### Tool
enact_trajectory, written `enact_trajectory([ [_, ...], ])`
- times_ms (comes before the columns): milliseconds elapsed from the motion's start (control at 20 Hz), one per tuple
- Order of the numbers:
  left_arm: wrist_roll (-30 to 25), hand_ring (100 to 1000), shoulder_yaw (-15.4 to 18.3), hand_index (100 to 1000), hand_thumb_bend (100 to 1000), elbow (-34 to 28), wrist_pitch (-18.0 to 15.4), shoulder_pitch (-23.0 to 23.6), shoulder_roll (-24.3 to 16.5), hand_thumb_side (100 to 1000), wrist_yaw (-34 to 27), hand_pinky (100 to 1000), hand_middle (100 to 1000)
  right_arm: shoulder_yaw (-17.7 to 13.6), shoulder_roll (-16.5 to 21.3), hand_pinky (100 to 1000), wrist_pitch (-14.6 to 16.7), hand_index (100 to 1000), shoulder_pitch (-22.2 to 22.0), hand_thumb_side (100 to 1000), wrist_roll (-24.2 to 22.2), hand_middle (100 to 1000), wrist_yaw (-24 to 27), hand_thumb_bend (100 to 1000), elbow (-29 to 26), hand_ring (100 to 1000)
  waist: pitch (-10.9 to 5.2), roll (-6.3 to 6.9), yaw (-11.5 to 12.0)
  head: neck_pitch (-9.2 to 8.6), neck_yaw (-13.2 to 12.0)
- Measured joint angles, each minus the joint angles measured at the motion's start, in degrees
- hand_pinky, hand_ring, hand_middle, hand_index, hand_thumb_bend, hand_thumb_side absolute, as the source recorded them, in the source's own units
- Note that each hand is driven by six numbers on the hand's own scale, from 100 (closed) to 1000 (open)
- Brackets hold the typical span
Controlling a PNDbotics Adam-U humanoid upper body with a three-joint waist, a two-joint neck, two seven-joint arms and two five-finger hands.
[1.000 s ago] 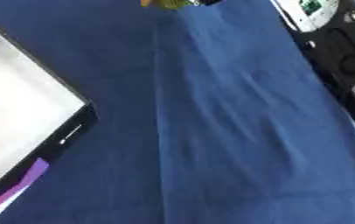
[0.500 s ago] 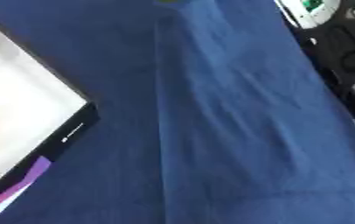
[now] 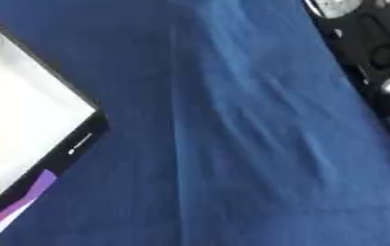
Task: Pick up objects on the table and place them in the box.
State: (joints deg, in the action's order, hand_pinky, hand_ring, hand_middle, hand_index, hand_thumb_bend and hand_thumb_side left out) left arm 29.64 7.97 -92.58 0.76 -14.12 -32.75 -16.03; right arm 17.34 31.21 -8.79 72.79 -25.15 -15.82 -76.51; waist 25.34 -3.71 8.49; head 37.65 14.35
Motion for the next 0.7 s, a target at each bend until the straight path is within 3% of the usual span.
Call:
enact_trajectory([
  [700,1.0,780,0.7,842,667,0.4,-0.3,2.6,0.0,605,0.5,810,726,0.0,-9.2,840,-1.6,684,3.5,100,2.3,532,0.7,100,-0.8,660,0.00,0.22,-0.7,2.50,-1.7],
])
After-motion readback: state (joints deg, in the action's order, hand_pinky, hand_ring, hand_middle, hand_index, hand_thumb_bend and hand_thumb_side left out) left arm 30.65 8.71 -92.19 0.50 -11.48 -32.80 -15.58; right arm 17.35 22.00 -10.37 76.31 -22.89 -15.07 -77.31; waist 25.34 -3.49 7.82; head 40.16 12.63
